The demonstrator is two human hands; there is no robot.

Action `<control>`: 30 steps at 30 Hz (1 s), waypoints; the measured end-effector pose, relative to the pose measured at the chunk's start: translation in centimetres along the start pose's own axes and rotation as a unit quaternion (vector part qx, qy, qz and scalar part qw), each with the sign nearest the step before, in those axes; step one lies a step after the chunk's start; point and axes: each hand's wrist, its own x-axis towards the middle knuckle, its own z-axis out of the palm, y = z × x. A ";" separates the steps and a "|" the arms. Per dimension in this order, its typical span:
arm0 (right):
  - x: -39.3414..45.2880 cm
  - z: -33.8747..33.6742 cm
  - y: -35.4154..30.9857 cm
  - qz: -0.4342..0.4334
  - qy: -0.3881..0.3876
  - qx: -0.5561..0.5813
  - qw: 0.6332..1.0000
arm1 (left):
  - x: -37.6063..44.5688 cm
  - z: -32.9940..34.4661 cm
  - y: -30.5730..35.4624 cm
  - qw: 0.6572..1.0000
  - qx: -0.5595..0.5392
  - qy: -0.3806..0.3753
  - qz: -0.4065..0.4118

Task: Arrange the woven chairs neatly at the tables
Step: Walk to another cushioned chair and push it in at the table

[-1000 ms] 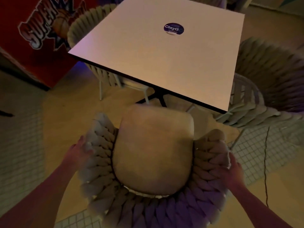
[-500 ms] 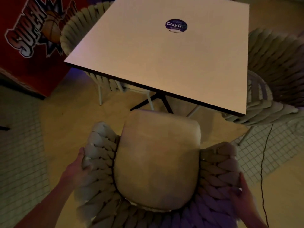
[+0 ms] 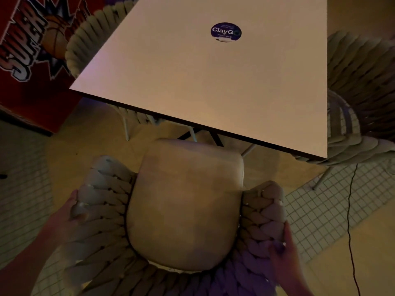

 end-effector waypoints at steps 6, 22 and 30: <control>-2.6 3.5 -1.2 -0.029 0.058 0.000 0.998 | 3.2 -3.1 -1.3 0.999 0.049 -0.002 -0.013; -4.1 5.4 -1.5 -0.011 0.052 -0.012 0.998 | 5.5 -4.9 -0.3 0.999 0.051 -0.018 0.002; -3.6 4.8 -2.0 0.005 0.049 -0.020 0.999 | 4.7 -4.6 0.7 0.997 0.060 -0.036 0.020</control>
